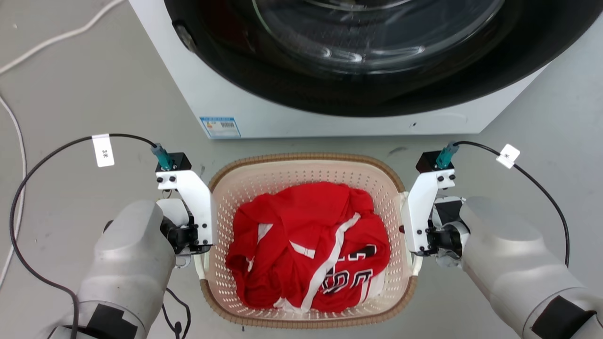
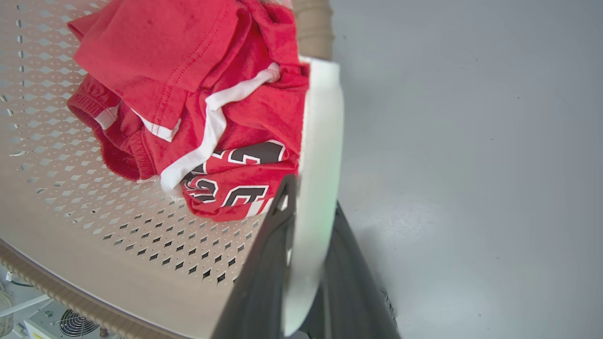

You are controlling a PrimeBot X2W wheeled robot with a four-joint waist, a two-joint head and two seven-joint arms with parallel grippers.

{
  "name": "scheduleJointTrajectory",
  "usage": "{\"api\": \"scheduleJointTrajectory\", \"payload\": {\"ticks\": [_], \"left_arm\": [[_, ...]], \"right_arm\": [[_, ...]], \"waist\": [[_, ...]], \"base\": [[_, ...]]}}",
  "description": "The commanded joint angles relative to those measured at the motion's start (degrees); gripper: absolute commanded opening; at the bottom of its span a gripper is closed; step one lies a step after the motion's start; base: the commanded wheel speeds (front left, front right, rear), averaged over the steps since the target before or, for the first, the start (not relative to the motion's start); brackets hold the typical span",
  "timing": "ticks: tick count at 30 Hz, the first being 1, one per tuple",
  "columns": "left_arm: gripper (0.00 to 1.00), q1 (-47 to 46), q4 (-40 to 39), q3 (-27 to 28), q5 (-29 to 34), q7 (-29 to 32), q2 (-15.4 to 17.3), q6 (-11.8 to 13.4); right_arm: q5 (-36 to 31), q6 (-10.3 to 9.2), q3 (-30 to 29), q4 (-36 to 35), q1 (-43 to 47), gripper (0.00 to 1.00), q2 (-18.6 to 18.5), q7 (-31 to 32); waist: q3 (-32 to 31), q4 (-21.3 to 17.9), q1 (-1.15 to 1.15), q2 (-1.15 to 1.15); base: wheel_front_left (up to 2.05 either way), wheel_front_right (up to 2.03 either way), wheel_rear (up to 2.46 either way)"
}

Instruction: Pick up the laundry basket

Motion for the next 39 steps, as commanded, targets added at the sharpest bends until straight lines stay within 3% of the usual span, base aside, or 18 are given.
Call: {"api": "scheduleJointTrajectory", "payload": {"ticks": [1,11,25,39], "left_arm": [[0.0,0.5,0.0,0.0,-0.4,0.2,-0.3,0.1],[0.0,2.3,0.4,-0.7,-1.6,4.2,-2.1,0.0],[0.0,1.9,0.5,-1.5,-3.2,8.7,-3.4,0.0],[0.0,5.9,0.5,-1.6,-5.0,12.5,-5.8,0.6]], "right_arm": [[0.4,0.22,0.2,-0.1,1.0,0.0,0.2,0.5],[3.1,0.22,-0.1,0.3,2.3,0.0,-0.3,5.7],[5.2,0.22,-0.6,1.9,2.8,0.0,-0.8,11.6],[5.6,0.22,-1.0,2.5,7.0,0.0,-0.1,12.9]], "waist": [[-2.4,-0.6,0.0,0.0],[-9.7,-1.0,0.0,0.0],[-15.0,-1.3,0.0,0.0],[-19.7,-0.6,0.0,0.0]], "base": [[0.0,0.0,0.0],[0.0,0.0,0.0],[0.0,0.0,0.0],[0.0,0.0,0.0]]}}
